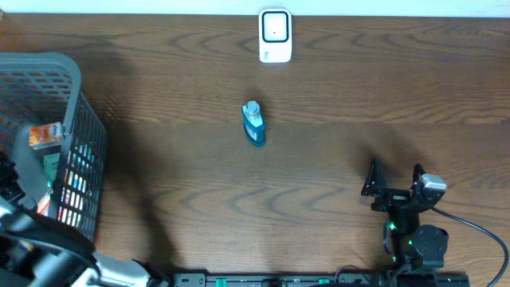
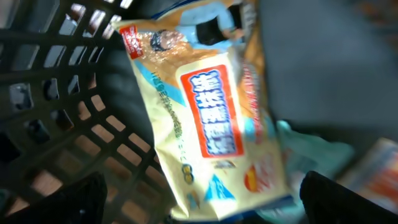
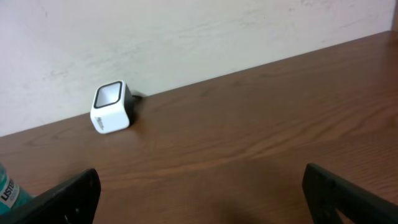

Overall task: Scan the item barcode
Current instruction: 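Reach into the basket and grasp the yellow snack bag with the left gripper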

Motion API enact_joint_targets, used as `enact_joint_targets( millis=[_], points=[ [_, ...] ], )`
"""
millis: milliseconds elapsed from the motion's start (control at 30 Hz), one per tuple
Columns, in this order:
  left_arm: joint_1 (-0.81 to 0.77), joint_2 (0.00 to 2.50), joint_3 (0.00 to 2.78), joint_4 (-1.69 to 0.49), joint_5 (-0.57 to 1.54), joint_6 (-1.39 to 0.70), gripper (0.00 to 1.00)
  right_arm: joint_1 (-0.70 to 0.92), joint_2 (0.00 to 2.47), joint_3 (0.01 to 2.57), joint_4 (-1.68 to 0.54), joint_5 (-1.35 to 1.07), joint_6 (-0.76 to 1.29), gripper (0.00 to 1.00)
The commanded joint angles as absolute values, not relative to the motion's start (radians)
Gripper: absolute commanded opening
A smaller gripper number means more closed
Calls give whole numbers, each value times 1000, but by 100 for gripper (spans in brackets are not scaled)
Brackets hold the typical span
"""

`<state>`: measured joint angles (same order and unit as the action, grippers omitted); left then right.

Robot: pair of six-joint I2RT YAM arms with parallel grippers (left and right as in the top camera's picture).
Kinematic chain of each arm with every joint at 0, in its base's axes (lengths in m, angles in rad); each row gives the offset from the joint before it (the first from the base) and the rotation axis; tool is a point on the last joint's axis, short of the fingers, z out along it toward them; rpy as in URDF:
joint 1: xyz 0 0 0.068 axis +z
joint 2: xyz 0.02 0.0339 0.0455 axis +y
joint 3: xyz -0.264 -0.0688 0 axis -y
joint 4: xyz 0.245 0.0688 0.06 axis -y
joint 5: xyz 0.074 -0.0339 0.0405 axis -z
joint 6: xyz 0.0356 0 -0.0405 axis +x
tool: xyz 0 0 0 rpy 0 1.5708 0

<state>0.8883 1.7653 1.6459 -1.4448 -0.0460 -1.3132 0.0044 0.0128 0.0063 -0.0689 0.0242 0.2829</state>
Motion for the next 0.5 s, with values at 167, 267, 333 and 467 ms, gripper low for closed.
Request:
enact_joint_targets(
  millis=[167, 267, 333, 467],
  points=[
    [892, 1938, 1640, -1457, -81, -1332, 98, 7, 9, 6, -72, 35, 272, 99],
    [892, 1980, 1640, -1451, -138, -1333, 98, 7, 9, 6, -72, 35, 272, 99],
    [892, 2006, 1639, -1449, -152, -1333, 98, 7, 9, 6, -72, 35, 272, 99],
    [891, 2056, 1635, -1431, -151, -1325, 98, 7, 9, 6, -72, 35, 272, 99]
  ],
)
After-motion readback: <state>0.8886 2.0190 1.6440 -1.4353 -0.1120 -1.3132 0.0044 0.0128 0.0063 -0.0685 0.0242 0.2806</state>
